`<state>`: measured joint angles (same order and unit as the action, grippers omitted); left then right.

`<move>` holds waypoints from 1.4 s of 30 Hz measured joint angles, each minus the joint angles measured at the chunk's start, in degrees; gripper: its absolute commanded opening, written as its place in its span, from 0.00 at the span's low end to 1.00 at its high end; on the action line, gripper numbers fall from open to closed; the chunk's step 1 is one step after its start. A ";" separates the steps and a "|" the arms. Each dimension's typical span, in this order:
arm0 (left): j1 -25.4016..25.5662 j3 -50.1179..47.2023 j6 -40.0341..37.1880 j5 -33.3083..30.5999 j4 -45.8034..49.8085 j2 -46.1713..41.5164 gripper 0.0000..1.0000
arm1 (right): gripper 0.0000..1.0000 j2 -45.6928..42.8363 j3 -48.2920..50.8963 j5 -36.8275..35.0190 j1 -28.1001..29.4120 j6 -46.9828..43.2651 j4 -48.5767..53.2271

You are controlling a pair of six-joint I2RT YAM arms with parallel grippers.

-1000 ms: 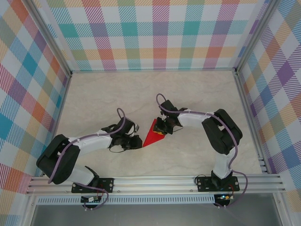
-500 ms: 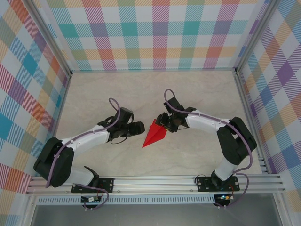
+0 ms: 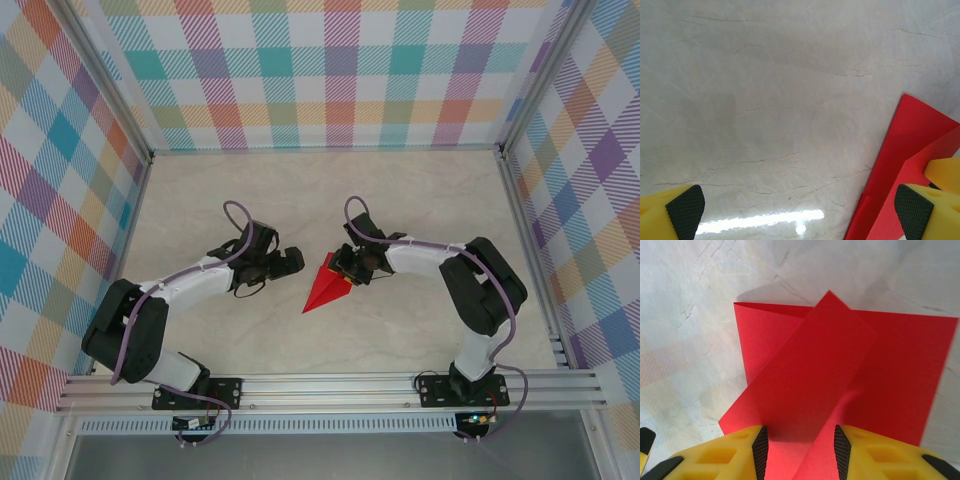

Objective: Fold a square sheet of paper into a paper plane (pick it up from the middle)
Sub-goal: Pick up the paper from the center of the table, then turn over the paper at the center of the table.

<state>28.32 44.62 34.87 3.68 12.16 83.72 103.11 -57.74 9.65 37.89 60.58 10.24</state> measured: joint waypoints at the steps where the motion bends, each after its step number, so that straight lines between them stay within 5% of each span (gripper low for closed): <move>1: -0.22 0.00 -0.02 -0.02 0.04 0.00 1.00 | 0.34 0.42 0.00 0.50 0.00 0.04 -0.90; 9: -3.80 -0.24 0.09 4.74 -0.44 0.00 1.00 | 0.13 -0.24 3.50 1.44 0.00 0.79 -9.25; 16: -10.58 -2.75 1.46 18.73 -4.87 -0.02 1.00 | 0.10 -8.41 7.52 1.81 -0.92 -0.20 -14.91; 27: -10.82 -7.98 11.52 38.75 -22.77 -5.79 1.00 | 0.10 -11.67 7.02 15.72 -6.86 -0.52 -27.45; 42: -7.41 -9.20 20.96 47.91 -38.21 -5.25 0.71 | 0.13 -6.27 4.72 29.99 -7.15 8.52 -40.26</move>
<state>20.91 35.42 55.83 51.59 -26.04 78.48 96.84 -53.01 39.64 30.74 69.10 -30.02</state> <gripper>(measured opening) 0.745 0.126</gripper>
